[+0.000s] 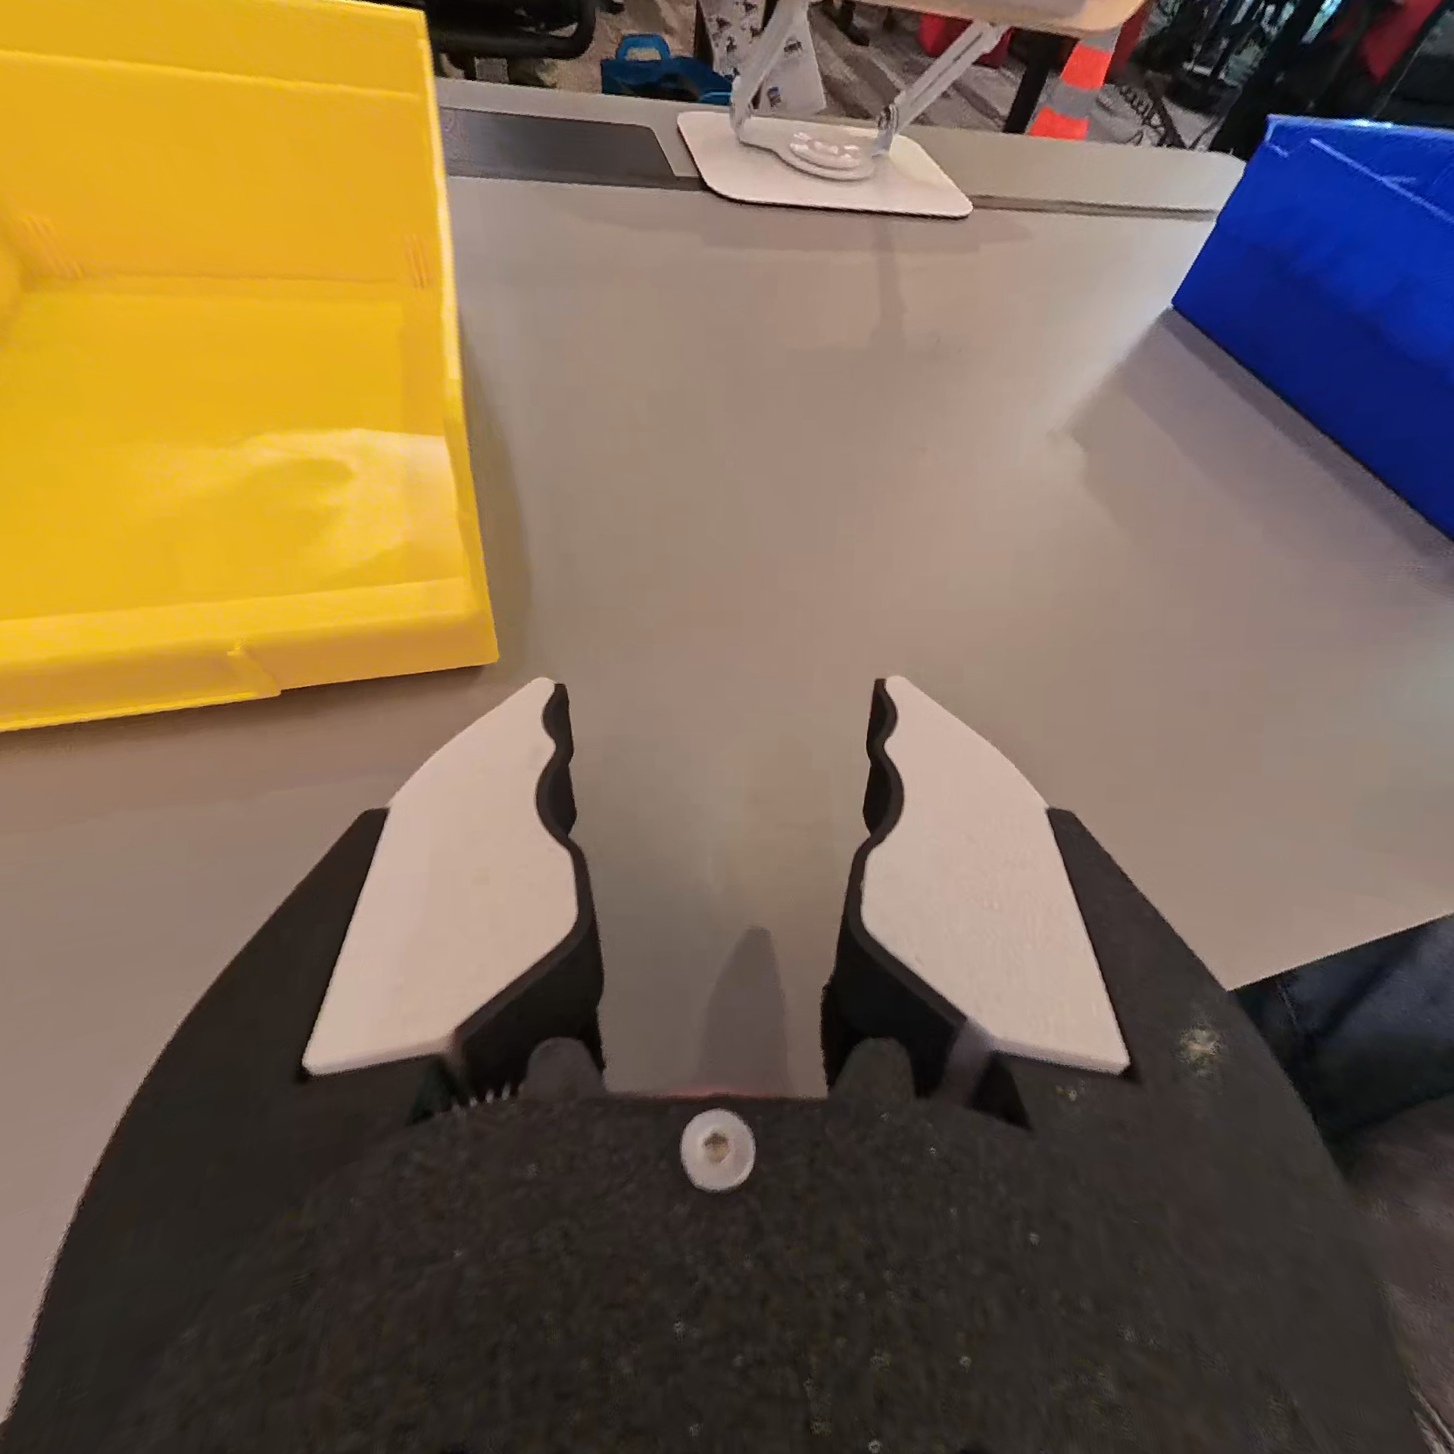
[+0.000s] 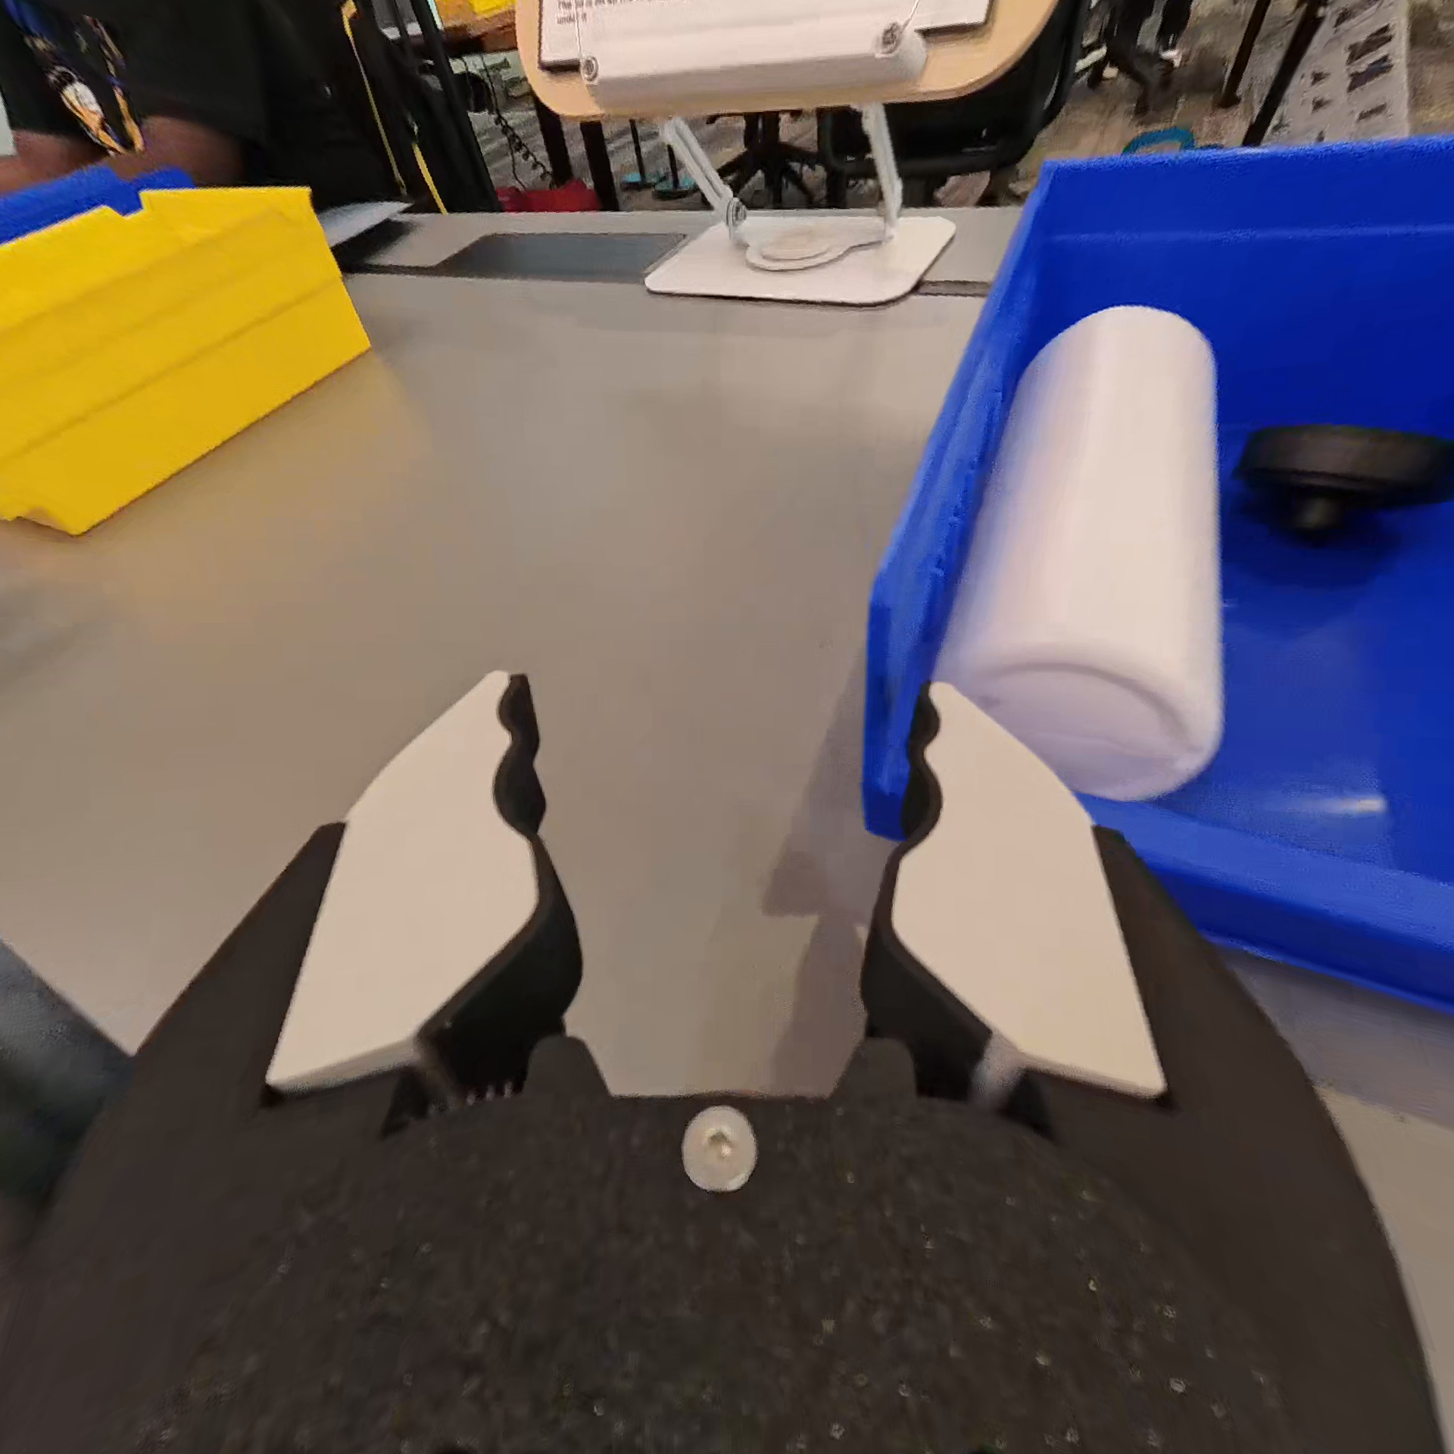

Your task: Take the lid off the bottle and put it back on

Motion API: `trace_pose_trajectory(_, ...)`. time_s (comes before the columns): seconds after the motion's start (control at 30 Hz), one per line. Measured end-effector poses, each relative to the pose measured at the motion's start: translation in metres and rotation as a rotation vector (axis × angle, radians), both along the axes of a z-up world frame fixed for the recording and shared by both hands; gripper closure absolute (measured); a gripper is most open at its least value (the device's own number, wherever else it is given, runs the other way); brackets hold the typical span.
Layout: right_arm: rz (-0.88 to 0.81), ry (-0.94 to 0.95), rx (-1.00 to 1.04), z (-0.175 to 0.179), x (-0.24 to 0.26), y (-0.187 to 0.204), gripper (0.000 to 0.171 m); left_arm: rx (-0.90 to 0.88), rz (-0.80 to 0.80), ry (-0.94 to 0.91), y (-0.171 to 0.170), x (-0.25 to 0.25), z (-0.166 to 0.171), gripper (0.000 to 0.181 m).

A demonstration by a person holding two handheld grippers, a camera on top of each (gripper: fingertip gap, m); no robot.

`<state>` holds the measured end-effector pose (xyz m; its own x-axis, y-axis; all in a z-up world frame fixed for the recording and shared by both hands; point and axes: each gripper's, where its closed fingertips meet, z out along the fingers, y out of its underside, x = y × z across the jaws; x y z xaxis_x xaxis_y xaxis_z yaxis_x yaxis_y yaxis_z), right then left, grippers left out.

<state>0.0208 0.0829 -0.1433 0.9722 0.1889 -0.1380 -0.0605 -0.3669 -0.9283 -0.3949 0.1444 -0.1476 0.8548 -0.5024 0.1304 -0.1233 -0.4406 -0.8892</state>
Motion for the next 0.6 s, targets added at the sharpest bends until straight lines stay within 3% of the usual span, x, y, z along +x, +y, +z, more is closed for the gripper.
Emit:
trace_pose_trajectory(0.2, 0.097, 0.058, -0.022, -0.002, -0.026, 0.015, 0.090, 0.023, -0.111, 0.057, -0.012, 0.041, -0.002, 0.110)
trace_pose_trajectory(0.3, 0.265, 0.137, -0.012, 0.006, -0.059, -0.004, 0.119, 0.022, -0.228, 0.038, -0.025, 0.091, -0.003, 0.106)
trace_pose_trajectory(0.37, 0.237, 0.164, 0.067, 0.027, -0.056, -0.016, 0.109, -0.008, -0.327, 0.022, -0.042, 0.139, -0.007, 0.101)
trace_pose_trajectory(0.47, 0.072, 0.069, 0.231, 0.062, -0.015, -0.040, 0.108, -0.008, -0.475, 0.053, -0.071, 0.219, -0.011, 0.098)
trace_pose_trajectory(0.53, -0.173, -0.006, 0.325, 0.083, 0.036, -0.057, 0.115, 0.025, -0.510, 0.080, -0.080, 0.267, -0.009, 0.099)
trace_pose_trajectory(0.57, -0.328, -0.012, 0.322, 0.085, 0.065, -0.063, 0.123, 0.030, -0.505, 0.086, -0.080, 0.289, -0.007, 0.105)
trace_pose_trajectory(0.6, -0.443, -0.009, 0.269, 0.077, 0.087, -0.065, 0.122, 0.027, -0.489, 0.090, -0.078, 0.307, -0.006, 0.113)
